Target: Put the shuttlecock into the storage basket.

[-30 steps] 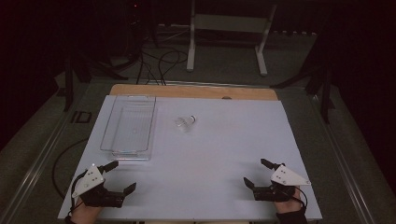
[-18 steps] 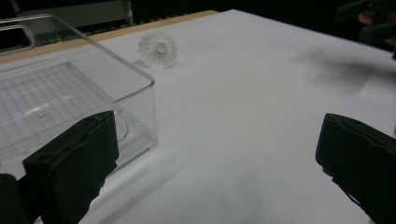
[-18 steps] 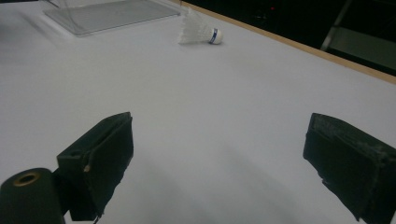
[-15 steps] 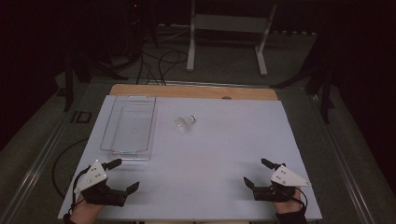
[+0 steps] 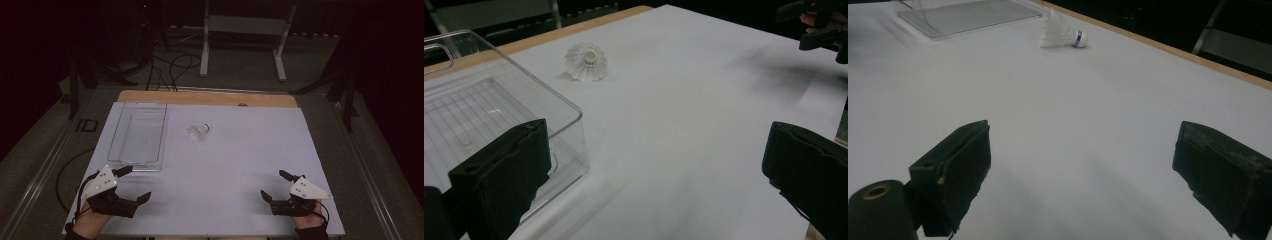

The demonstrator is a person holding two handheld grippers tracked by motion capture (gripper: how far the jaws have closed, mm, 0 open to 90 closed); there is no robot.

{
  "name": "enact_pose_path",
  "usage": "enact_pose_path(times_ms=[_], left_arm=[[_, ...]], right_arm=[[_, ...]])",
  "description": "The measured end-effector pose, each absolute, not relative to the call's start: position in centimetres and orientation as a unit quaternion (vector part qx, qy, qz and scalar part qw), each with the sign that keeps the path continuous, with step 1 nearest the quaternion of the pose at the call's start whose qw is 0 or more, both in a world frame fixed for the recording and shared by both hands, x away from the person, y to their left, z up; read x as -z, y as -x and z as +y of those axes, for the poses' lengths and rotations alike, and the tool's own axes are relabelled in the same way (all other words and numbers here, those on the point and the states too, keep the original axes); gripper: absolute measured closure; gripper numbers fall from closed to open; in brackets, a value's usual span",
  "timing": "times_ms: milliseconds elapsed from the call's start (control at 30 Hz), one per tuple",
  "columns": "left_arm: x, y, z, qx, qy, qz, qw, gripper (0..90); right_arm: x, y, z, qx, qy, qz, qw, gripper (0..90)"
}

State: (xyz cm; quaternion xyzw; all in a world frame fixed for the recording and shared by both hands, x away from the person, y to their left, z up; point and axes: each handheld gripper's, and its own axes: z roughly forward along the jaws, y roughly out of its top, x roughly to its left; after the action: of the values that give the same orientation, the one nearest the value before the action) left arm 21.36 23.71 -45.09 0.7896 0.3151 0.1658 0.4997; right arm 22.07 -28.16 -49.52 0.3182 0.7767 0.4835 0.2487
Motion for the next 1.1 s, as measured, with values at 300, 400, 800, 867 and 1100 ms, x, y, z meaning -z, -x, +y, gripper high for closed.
enact_pose_path(times_ms=[300, 400, 800, 867, 1100], left_arm=[[43.6, -22.0, 22.9, -0.156, -0.798, 0.309, 0.494, 0.2], [43.2, -22.3, 22.5, -0.156, -0.802, 0.304, 0.490, 0.2], [42.2, -23.3, 21.0, -0.151, -0.817, 0.288, 0.477, 0.2], [42.0, -23.4, 20.8, -0.150, -0.818, 0.284, 0.477, 0.2], [41.4, -23.8, 20.0, -0.144, -0.827, 0.274, 0.469, 0.2]], right_arm=[[49.5, -22.1, -28.1, -0.483, -0.316, 0.778, 0.246, 8.7], [49.5, -22.0, -28.0, -0.484, -0.315, 0.778, 0.247, 8.7], [49.5, -22.0, -28.0, -0.482, -0.314, 0.779, 0.249, 8.7], [49.5, -22.1, -28.0, -0.482, -0.314, 0.780, 0.248, 8.7], [49.5, -22.1, -28.0, -0.480, -0.314, 0.782, 0.245, 8.7]])
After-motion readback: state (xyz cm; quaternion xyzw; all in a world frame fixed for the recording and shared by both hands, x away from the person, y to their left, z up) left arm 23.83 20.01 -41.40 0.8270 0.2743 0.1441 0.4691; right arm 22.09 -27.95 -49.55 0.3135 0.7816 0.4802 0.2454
